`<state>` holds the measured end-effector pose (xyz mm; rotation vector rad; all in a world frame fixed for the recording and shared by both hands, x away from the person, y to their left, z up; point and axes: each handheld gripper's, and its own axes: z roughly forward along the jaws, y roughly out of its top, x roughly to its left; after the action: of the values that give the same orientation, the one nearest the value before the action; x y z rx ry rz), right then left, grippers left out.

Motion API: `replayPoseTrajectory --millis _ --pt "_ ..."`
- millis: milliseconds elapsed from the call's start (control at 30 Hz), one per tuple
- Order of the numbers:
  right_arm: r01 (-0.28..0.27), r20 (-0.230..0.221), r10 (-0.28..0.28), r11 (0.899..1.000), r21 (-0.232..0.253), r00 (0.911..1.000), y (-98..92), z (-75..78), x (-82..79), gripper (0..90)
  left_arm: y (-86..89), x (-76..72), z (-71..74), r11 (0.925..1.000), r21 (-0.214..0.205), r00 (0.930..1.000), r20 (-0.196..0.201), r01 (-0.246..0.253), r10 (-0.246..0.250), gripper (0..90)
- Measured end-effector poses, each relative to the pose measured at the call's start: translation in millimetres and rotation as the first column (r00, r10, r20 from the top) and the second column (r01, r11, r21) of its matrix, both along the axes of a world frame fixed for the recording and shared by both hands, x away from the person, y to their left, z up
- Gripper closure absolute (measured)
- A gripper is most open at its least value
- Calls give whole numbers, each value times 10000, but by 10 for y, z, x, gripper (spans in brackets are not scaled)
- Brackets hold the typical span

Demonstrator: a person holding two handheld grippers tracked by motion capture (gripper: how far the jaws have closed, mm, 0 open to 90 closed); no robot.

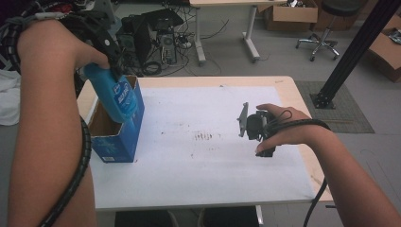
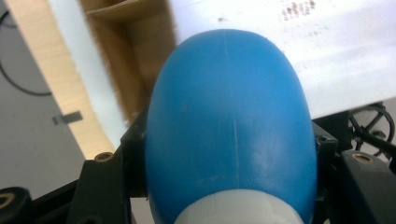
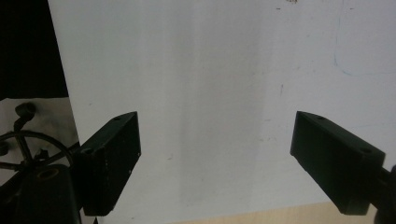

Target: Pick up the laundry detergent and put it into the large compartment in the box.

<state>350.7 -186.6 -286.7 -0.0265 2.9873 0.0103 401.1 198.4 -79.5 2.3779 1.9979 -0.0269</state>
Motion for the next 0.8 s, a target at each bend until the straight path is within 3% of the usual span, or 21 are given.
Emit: replayPoseTrajectory --millis 167,367,800 --pt "-2 -35 3 10000 22 10000 3 -15 17 163 187 15 -36 9964 238 9966 -136 -813 816 386" --pt "17 -56 -17 10000 37 10000 16 -26 34 163 358 41 -81 9906 307 9911 -27 -1333 1334 385" --pt "129 -144 -128 9999 77 9998 -13 -41 67 163 434 141 -212 9895 587 9912 112 -1322 1318 386"
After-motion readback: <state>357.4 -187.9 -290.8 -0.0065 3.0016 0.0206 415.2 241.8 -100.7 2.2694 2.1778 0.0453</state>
